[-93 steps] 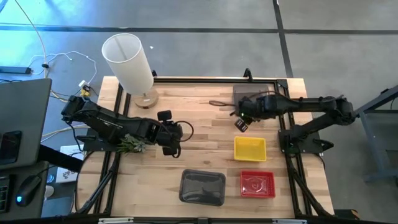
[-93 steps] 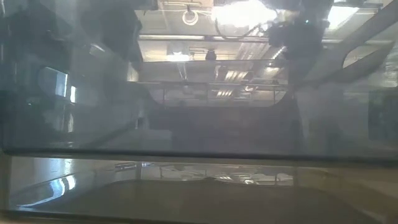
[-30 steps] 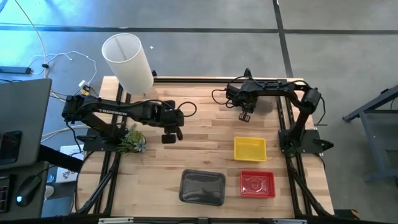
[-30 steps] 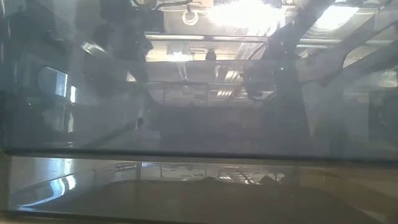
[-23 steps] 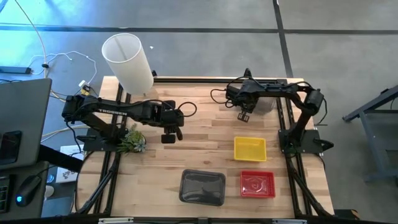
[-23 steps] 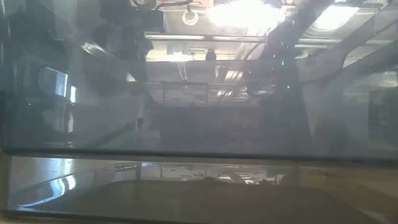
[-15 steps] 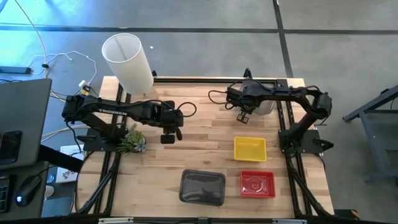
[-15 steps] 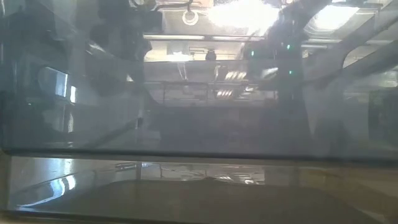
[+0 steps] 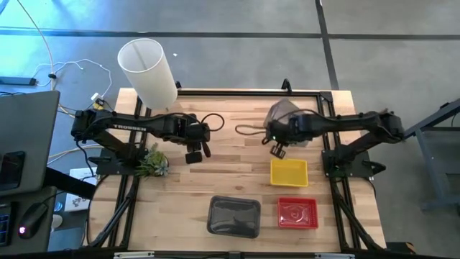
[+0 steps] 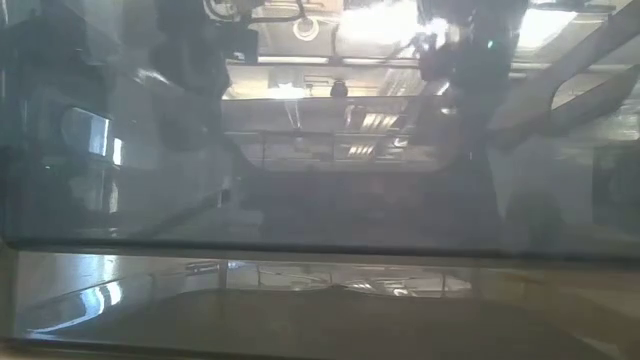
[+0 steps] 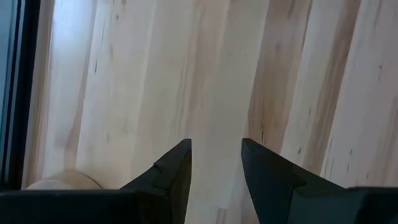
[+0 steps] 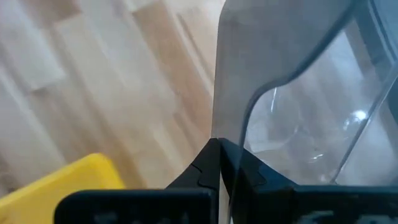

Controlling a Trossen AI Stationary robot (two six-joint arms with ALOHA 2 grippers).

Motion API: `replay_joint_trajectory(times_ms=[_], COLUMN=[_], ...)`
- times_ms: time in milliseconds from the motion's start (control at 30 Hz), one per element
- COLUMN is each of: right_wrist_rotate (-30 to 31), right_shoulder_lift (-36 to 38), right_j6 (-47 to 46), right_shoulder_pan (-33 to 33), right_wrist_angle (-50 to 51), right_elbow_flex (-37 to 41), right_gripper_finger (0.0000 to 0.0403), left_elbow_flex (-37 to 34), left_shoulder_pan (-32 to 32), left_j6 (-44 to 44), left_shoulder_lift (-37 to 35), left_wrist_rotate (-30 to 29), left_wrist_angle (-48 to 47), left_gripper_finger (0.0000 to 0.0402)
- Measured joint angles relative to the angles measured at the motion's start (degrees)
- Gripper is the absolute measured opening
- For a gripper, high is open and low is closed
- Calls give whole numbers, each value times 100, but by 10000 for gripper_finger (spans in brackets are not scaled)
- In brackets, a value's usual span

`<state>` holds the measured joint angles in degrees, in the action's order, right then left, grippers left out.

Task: Stack baskets by color
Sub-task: Stack the top black bin into the stacked black bins

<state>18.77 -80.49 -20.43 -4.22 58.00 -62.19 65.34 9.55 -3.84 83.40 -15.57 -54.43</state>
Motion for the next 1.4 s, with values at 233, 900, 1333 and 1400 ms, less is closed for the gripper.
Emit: replay_joint_trajectory(times_ms=[233,900,1333,1400], right_wrist_rotate=[359,858,752,741], right_shoulder_lift=[153,36,-1043,-1311], right_j6=[-532,-673,-481,-524], right_shoulder_pan=[883,1928,1970,1970], right_wrist_angle=[-121,-302,409,710], right_elbow_flex=[-33,-1609,-3167,-3553], right_gripper_finger=[0,0,0,0], left_elbow_flex=[-2,-311,-1430,-1468], left_shoulder_pan=[96,85,109,109], left_j6=[-176,-369,-1107,-1227], left_shoulder_lift=[0,-77,-1140,-1312], left_wrist_rotate=[0,-2,-2,-2], left_wrist_angle=[-151,-118,156,171], left_gripper_finger=[126,126,126,126])
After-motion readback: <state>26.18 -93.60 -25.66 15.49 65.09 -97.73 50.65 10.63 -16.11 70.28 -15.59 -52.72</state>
